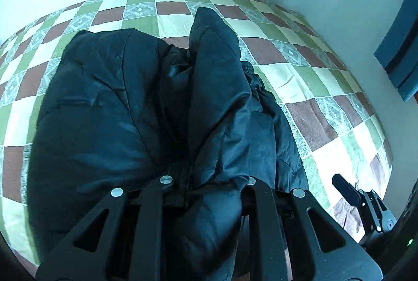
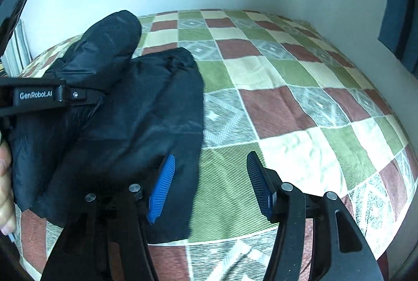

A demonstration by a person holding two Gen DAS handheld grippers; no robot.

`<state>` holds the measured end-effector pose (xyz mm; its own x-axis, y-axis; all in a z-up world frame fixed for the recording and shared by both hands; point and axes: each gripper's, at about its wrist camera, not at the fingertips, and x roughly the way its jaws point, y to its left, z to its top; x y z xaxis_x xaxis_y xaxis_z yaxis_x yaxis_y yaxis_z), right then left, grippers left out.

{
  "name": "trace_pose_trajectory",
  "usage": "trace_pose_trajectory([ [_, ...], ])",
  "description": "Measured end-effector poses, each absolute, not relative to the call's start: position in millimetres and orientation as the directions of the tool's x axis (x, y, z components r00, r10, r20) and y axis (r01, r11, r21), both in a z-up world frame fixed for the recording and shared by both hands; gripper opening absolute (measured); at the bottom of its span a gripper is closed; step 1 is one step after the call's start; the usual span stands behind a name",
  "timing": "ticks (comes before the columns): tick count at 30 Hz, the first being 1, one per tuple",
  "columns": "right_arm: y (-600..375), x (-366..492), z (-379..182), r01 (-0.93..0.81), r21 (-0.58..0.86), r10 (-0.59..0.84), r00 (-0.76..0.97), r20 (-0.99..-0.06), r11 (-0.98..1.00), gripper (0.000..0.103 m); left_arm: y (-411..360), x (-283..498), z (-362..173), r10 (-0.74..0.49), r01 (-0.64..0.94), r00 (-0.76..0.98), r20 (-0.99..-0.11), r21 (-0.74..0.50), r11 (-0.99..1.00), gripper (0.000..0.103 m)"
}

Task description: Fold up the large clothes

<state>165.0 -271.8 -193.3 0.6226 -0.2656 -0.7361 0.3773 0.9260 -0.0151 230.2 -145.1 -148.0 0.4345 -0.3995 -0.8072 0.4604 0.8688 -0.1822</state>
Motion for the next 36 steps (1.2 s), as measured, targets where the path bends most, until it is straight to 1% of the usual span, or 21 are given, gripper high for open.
trace_pose_trajectory([
  [6,-279,163,-198,0.397,-0.019,-0.279,0.608,-0.744,0.918,0.057,-157,225,-162,-0.382,0.457,0.464,-0.799,-0.153,0.876,0.017],
  [11,-282,161,-197,0.406,-0.029,-0.291,0.602,-0.744,0.914,0.057,-155,220,-156,-0.380,0.454,0.485,-0.788,-0.145,0.879,0.018],
  [13,-282,159,-194,0.409,-0.034,-0.298,0.602,-0.741,0.912,0.057,-152,217,-151,-0.392,0.452,0.488,-0.779,-0.158,0.878,0.023],
  [16,-279,156,-191,0.408,-0.048,-0.308,0.603,-0.736,0.912,0.057,-150,208,-142,-0.416,0.462,0.497,-0.761,-0.174,0.870,0.036],
  [17,-279,156,-190,0.407,-0.051,-0.310,0.603,-0.735,0.912,0.057,-149,205,-138,-0.433,0.469,0.495,-0.753,-0.187,0.863,0.047],
  [18,-279,155,-189,0.407,-0.055,-0.314,0.603,-0.733,0.912,0.057,-146,200,-132,-0.458,0.474,0.493,-0.740,-0.213,0.854,0.056],
  [20,-278,153,-184,0.408,-0.061,-0.321,0.606,-0.728,0.911,0.057,-141,190,-118,-0.497,0.483,0.492,-0.715,-0.251,0.839,0.060],
  [21,-277,152,-182,0.408,-0.061,-0.321,0.608,-0.726,0.911,0.057,-137,183,-109,-0.514,0.492,0.497,-0.699,-0.260,0.831,0.066],
  [24,-273,151,-172,0.403,-0.053,-0.315,0.620,-0.718,0.914,0.057,-117,165,-83,-0.524,0.498,0.553,-0.647,-0.248,0.831,0.074],
  [28,-263,152,-155,0.382,-0.031,-0.292,0.651,-0.700,0.924,0.057,-74,156,-60,-0.457,0.438,0.660,-0.596,-0.189,0.879,0.082],
  [31,-250,158,-140,0.352,-0.011,-0.263,0.677,-0.687,0.936,0.057,-34,159,-57,-0.336,0.332,0.746,-0.575,-0.116,0.936,0.085],
  [36,-225,171,-122,0.295,0.007,-0.215,0.712,-0.668,0.956,0.057,21,172,-73,-0.185,0.188,0.790,-0.585,-0.056,0.981,0.087],
])
